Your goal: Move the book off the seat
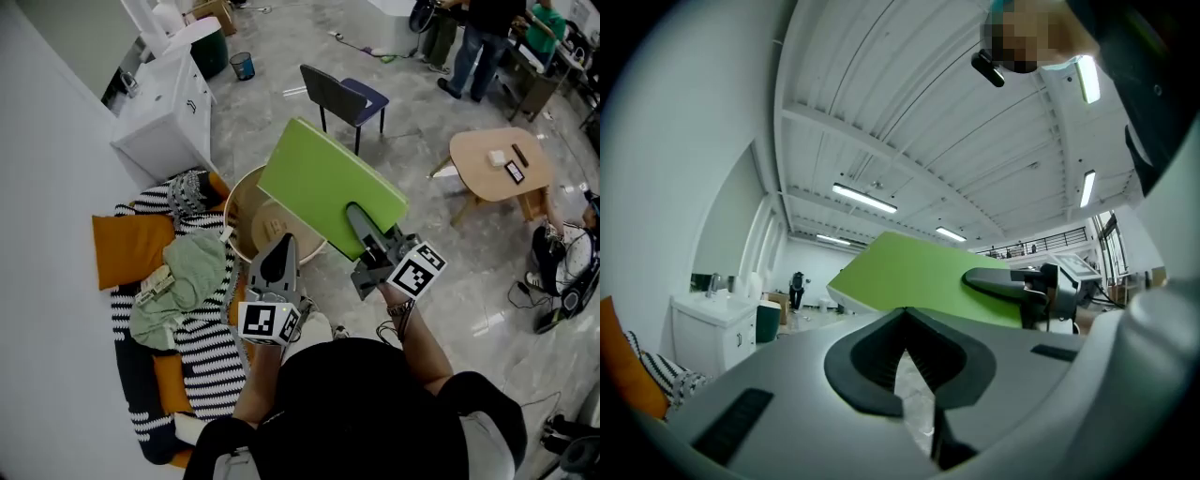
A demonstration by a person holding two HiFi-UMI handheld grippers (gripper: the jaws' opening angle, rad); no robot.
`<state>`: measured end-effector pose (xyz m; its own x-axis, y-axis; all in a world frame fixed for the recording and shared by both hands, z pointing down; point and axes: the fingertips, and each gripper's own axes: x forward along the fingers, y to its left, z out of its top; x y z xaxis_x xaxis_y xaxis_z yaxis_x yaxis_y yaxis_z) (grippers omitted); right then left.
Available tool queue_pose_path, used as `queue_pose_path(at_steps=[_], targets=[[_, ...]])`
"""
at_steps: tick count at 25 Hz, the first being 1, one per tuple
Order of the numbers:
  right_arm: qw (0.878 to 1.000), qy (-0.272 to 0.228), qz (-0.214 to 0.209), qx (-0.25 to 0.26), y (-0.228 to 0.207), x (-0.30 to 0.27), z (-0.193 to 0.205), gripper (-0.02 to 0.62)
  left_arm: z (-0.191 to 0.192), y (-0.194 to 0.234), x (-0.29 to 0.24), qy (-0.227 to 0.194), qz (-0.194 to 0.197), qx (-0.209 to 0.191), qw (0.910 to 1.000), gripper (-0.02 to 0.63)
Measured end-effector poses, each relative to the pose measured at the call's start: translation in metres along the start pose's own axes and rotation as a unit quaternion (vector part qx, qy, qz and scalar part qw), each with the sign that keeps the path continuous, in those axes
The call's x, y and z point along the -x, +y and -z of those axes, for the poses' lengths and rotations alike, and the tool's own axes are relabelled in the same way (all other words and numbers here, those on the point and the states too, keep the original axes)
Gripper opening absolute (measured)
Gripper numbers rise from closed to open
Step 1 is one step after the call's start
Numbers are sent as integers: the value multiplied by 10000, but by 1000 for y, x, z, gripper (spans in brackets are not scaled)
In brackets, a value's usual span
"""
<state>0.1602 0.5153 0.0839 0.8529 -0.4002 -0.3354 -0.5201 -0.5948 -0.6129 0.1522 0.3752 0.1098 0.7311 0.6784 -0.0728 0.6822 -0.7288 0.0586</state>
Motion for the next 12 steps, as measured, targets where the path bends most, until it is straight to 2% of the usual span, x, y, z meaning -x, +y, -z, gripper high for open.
queue_pose_path(at_steps=[5,12], targets=[[9998,57,169,-3,-29,-32,-3,133,1,24,-38,-24,69,121,9999,11],[9993,99,356,-53,-54,-86,12,133,4,92,-69,33,-51,285,9996,11]])
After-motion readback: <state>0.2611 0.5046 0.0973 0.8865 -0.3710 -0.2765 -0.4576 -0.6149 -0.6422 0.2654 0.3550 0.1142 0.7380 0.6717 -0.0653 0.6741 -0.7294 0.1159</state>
